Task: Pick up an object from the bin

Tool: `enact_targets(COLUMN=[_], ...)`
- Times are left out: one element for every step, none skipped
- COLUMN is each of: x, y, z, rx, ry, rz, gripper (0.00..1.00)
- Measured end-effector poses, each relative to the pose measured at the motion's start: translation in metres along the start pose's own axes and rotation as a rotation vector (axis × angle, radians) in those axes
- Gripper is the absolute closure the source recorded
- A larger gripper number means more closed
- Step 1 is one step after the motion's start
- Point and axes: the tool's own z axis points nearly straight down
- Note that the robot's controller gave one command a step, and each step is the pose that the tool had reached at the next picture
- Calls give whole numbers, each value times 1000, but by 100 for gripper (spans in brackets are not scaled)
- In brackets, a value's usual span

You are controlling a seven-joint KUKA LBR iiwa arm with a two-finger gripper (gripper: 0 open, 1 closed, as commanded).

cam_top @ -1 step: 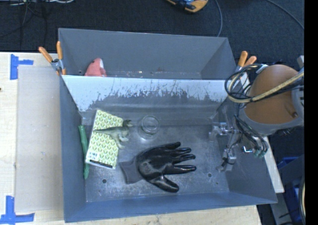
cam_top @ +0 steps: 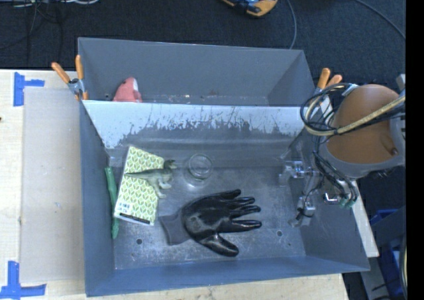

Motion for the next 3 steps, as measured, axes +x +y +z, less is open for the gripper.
enact_targets(x=[-2, -19, -13], y=[48, 80, 116], z=[44, 33, 35], rx=[-1, -2, -1], ry=[4, 7, 5], rz=[-102, -174, -75], gripper=[0, 0, 0])
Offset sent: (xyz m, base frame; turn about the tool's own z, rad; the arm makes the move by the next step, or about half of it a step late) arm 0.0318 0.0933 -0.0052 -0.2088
